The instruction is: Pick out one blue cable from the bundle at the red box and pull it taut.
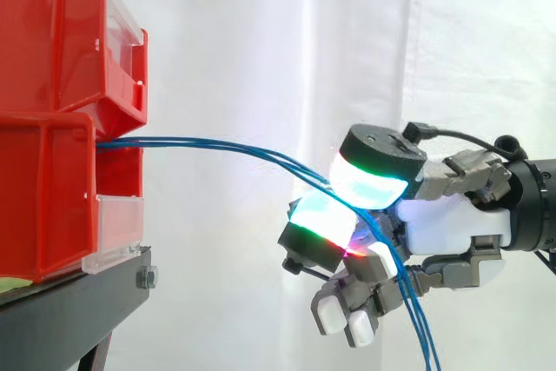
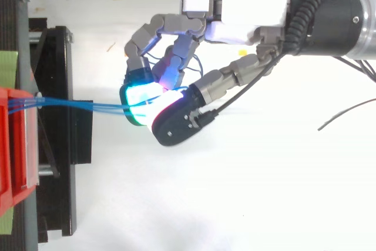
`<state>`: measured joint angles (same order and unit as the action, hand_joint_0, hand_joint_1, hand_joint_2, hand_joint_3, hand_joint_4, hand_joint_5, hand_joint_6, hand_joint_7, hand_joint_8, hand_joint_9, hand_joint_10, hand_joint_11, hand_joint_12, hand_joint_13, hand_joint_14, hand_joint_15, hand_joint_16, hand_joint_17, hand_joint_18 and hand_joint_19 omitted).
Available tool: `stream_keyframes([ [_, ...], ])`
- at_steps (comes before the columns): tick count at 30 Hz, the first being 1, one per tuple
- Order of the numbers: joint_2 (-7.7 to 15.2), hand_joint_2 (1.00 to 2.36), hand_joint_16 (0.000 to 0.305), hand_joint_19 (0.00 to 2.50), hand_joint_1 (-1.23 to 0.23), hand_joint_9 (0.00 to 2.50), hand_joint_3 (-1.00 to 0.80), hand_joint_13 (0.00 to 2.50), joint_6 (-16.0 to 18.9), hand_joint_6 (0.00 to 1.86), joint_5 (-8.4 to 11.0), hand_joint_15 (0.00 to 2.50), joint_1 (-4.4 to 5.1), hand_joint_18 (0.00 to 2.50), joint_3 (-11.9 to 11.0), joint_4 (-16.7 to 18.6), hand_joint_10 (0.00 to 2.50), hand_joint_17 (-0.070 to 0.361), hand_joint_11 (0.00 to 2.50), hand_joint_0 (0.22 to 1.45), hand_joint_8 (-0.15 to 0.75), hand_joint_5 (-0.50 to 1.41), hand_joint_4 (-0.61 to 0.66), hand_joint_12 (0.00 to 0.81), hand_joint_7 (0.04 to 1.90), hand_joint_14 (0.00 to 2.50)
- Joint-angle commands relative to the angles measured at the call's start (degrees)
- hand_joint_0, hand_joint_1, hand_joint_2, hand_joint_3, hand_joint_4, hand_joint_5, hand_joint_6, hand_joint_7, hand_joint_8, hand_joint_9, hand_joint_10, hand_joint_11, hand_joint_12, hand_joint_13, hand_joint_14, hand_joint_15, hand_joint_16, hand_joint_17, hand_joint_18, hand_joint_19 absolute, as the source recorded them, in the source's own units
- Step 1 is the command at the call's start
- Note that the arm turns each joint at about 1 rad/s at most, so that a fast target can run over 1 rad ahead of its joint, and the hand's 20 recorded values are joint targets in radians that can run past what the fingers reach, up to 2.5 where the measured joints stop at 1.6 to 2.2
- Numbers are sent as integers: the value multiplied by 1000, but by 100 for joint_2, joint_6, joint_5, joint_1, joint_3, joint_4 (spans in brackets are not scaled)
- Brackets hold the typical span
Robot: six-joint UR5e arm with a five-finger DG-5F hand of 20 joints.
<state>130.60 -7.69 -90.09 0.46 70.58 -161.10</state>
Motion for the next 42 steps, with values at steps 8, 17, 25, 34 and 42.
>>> stream_keyframes([
  [8,1,1000,61,680,-916,1114,-489,774,22,920,0,467,-2,695,0,0,28,137,766,771,313,-149,3,473,1092,20],
  [17,1,1000,61,674,-950,1111,-500,781,22,918,0,475,-11,702,0,0,31,137,767,722,308,-149,44,474,1011,19],
  [25,-8,1000,60,690,-864,1147,-500,786,57,896,0,487,-11,689,0,9,30,136,765,587,304,-142,119,464,979,20],
  [34,1,1000,61,718,-558,1183,-500,797,83,862,0,487,-19,673,0,9,29,137,745,558,308,-131,86,472,988,19],
  [42,-8,1000,60,735,-479,1200,-500,789,83,854,9,486,-19,652,0,0,27,134,749,578,300,-128,57,465,1010,21],
])
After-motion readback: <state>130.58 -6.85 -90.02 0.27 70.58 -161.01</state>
